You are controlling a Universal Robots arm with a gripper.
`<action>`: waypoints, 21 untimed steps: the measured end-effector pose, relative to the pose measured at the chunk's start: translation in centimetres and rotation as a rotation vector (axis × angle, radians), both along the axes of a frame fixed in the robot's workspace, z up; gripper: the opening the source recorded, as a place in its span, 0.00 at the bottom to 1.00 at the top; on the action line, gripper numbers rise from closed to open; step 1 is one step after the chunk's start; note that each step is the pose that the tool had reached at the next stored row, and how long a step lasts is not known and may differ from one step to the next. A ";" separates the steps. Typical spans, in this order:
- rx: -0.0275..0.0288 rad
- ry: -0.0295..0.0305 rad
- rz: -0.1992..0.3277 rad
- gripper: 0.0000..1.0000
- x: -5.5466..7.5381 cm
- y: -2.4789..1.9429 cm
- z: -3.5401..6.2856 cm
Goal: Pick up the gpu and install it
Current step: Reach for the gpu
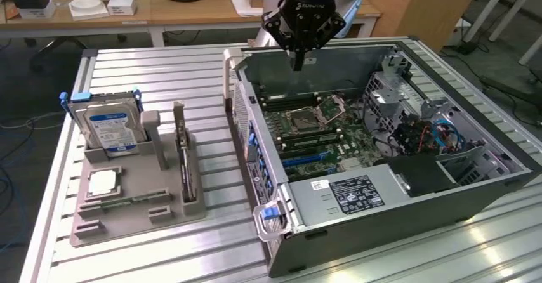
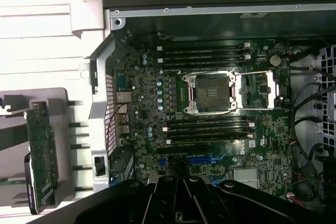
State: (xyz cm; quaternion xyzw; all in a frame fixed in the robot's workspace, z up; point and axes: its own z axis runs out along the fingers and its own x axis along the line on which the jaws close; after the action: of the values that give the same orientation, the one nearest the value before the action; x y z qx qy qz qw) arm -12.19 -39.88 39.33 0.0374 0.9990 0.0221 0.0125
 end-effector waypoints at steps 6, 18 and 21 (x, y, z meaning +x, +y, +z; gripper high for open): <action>0.0000 0.0000 0.000 0.10 -0.6 -0.01 0.00; 0.0000 0.0000 0.000 0.10 -1.8 -0.01 -0.01; 0.0001 -0.0001 0.000 0.10 -2.1 -0.01 -0.01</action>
State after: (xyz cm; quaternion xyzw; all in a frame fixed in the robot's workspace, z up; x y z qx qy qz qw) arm -14.29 -39.90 39.32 0.0374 0.9990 0.0221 0.0125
